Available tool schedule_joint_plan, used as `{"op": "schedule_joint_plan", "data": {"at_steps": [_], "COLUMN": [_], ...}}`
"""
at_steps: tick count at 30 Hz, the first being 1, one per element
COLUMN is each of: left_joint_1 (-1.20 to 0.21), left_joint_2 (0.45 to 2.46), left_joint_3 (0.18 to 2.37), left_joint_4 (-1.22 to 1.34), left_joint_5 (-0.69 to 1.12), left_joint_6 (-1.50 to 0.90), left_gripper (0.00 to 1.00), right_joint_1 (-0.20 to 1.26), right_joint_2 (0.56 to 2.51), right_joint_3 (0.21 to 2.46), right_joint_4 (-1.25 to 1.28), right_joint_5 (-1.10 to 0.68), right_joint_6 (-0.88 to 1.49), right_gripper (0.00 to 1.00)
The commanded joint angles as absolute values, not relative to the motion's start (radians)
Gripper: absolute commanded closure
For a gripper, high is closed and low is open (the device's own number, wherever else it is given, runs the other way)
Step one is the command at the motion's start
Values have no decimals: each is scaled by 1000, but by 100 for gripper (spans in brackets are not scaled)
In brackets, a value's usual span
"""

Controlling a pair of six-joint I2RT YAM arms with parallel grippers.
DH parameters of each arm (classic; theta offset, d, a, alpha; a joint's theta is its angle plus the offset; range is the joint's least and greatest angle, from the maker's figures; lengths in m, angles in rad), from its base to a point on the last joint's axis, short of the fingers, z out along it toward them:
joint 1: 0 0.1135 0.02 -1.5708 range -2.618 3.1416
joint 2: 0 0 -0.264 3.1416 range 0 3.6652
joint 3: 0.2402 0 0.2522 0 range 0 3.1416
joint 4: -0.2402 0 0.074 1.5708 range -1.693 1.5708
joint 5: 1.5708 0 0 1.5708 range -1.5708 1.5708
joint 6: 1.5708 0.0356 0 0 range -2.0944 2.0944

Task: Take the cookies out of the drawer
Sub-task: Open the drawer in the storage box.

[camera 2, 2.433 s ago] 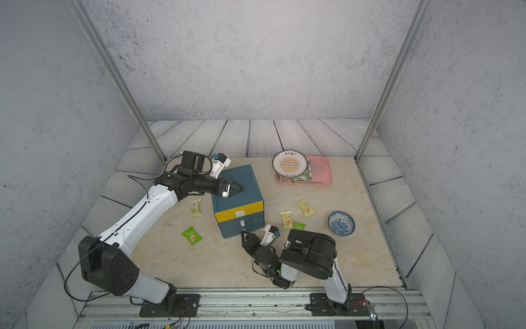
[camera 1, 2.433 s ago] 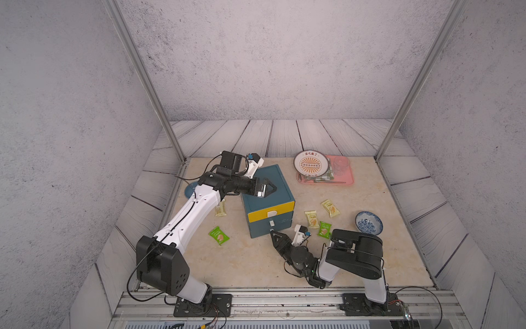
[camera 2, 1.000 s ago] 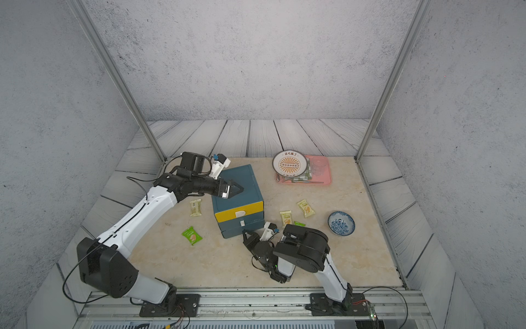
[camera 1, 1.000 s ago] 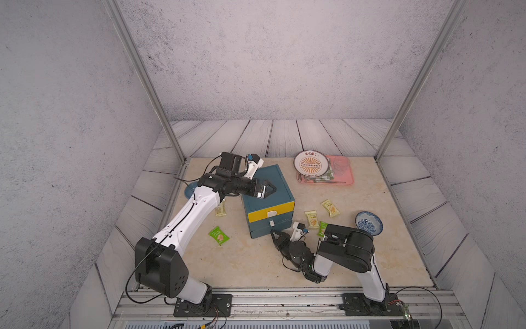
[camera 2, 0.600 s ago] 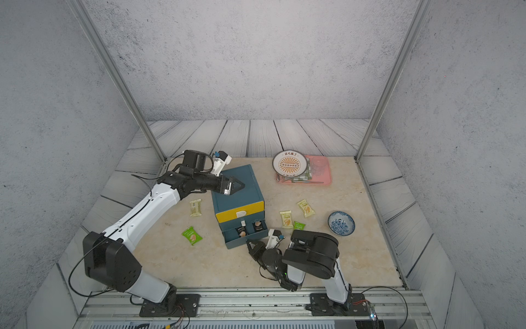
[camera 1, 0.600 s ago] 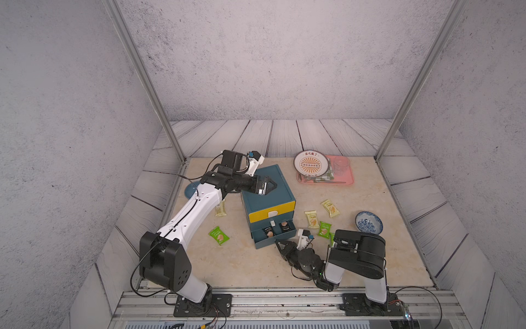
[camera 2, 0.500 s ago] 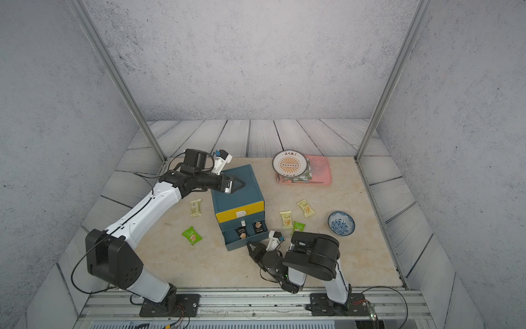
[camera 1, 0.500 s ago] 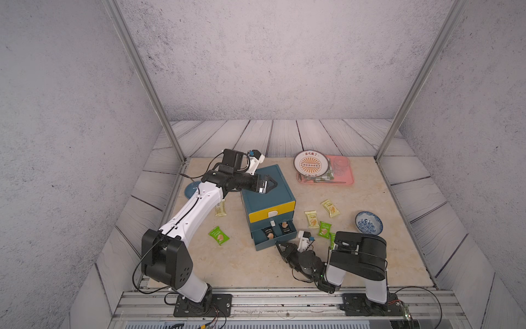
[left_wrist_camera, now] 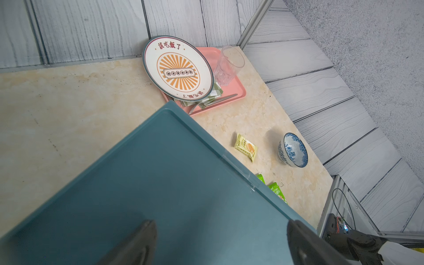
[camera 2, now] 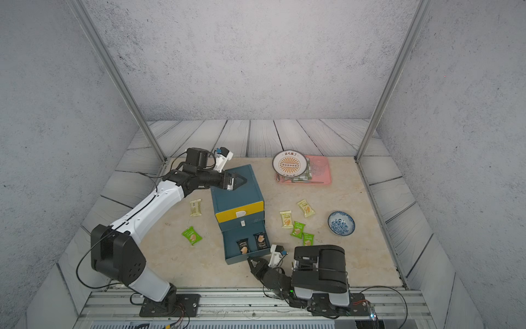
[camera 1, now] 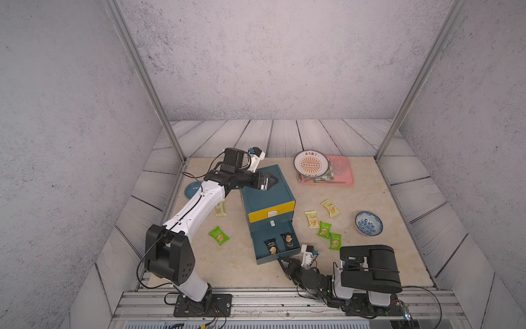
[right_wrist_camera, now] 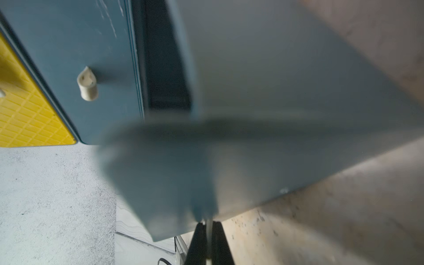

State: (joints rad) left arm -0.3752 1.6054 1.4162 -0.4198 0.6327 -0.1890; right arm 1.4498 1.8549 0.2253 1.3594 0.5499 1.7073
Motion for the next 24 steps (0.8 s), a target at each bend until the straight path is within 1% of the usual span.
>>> {"op": "schedule_joint_plan", "data": {"at_steps": [1, 7, 15, 16, 17, 19, 21, 24], "left_joint_1": [-366, -367, -365, -365, -365, -362, -357, -343], "left_joint_2": [1696, 1695, 1689, 1688, 1687, 1680, 1666, 1639], "left_joint_3": [1318, 1310, 1300, 1301, 1301, 1306, 1320, 1363], "left_joint_4": [-654, -647, -646, -644, -644, -644, -643, -649], "left_joint_5": [552, 557, 555, 558, 560, 566, 571, 607], "left_joint_6": [-243, -245, -235, -235, -235, -241, -251, -259], "left_gripper": [5, 5, 3, 2, 1, 0, 2, 2], "right_joint_1": [1508, 1552, 1566, 1566, 1566, 1566, 1566, 1566], "right_joint_2": [1817, 1759, 1767, 1767, 1766, 1755, 1723, 1609], "right_joint_3": [193, 190, 172, 170, 165, 153, 141, 139], "right_joint_4": [1291, 1195, 1199, 1199, 1202, 1216, 1225, 1105], "right_joint_5": [596, 628, 653, 653, 656, 665, 672, 656], "right_joint_6": [1742, 1764, 1788, 1793, 1796, 1786, 1761, 1755], "right_gripper": [100, 100, 100, 98, 88, 73, 63, 54]}}
